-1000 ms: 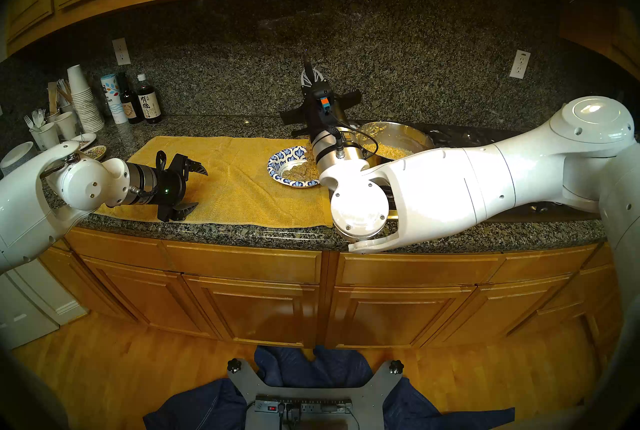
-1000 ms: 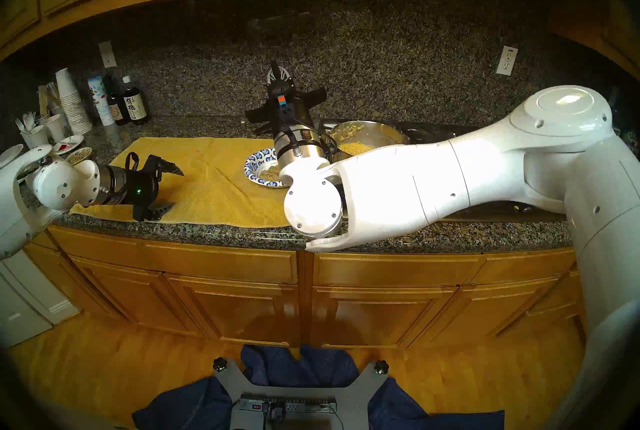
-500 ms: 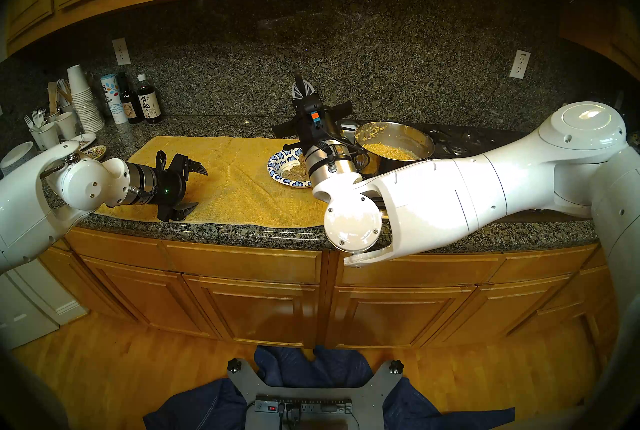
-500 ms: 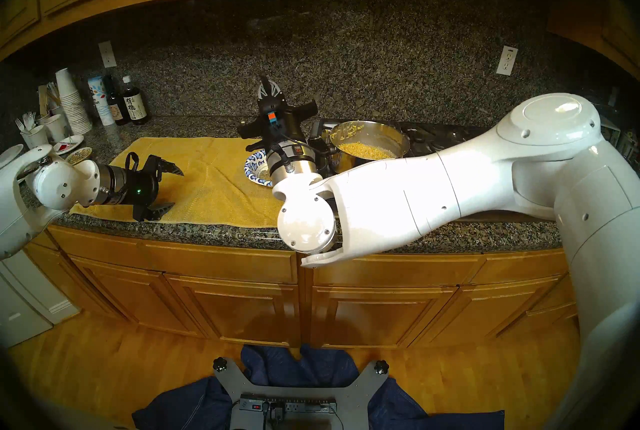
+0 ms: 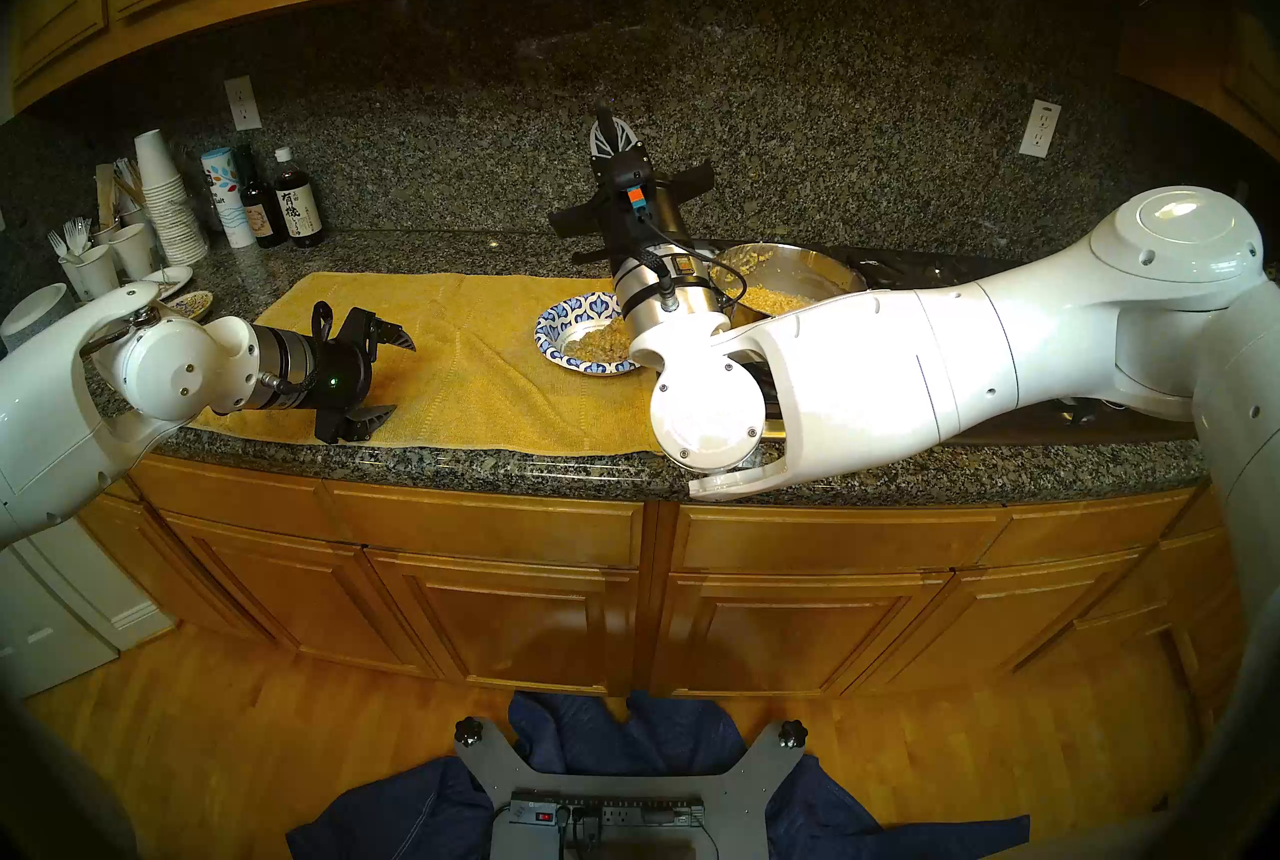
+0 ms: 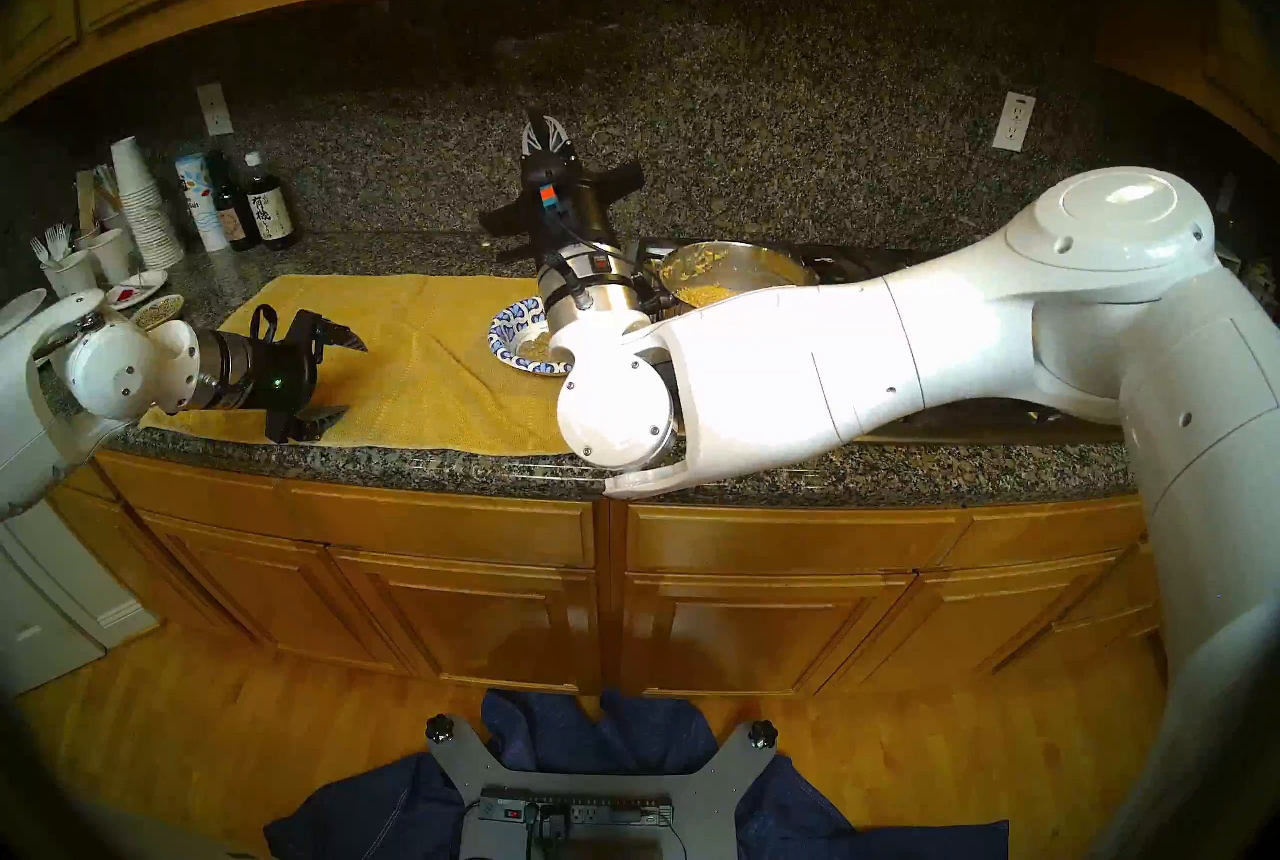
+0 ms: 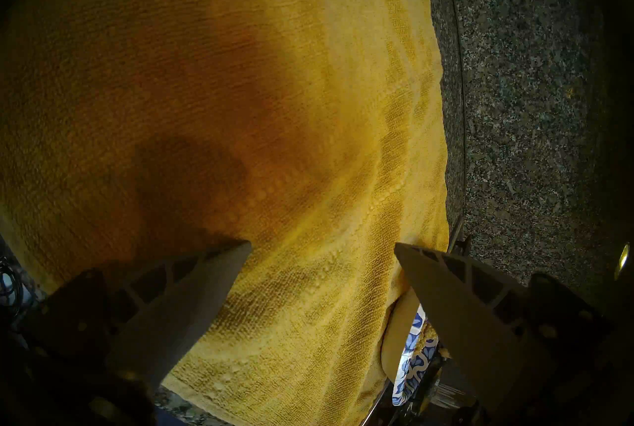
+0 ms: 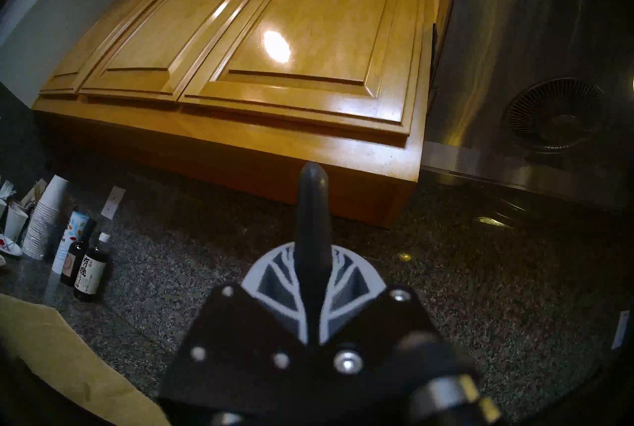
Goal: Scoop oatmeal into bowl
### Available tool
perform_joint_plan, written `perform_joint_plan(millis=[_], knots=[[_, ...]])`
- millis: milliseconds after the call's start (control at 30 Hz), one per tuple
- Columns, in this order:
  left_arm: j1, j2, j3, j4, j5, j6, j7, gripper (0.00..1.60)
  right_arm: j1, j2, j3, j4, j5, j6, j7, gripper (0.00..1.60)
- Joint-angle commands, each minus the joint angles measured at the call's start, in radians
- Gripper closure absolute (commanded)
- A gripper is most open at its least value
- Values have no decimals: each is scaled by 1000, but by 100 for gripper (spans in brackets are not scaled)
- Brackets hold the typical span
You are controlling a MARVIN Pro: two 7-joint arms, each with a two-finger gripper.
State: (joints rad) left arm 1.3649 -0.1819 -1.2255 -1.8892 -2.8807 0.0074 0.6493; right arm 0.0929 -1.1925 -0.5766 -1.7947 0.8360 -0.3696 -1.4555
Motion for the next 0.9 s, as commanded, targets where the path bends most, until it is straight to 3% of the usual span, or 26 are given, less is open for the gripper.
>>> perform_joint_plan(millis=[0, 167, 367, 667, 867], knots=[[-3, -2, -2, 3, 1, 0, 0, 0, -1, -27, -3, -29, -39, 4, -15, 160], [-3, -2, -2, 3, 1, 0, 0, 0, -35, -44, -33, -31, -57, 6, -28, 160], [-3, -2, -2, 3, 1, 0, 0, 0, -19, -46, -47, -7, -79, 14, -28, 160], [-2, -1, -2, 2, 1, 0, -1, 0, 64, -29, 9, 22, -72, 9, -18, 160], [-3, -2, -2, 2, 1, 0, 0, 0, 54, -33, 4, 14, -56, 7, 4, 160]])
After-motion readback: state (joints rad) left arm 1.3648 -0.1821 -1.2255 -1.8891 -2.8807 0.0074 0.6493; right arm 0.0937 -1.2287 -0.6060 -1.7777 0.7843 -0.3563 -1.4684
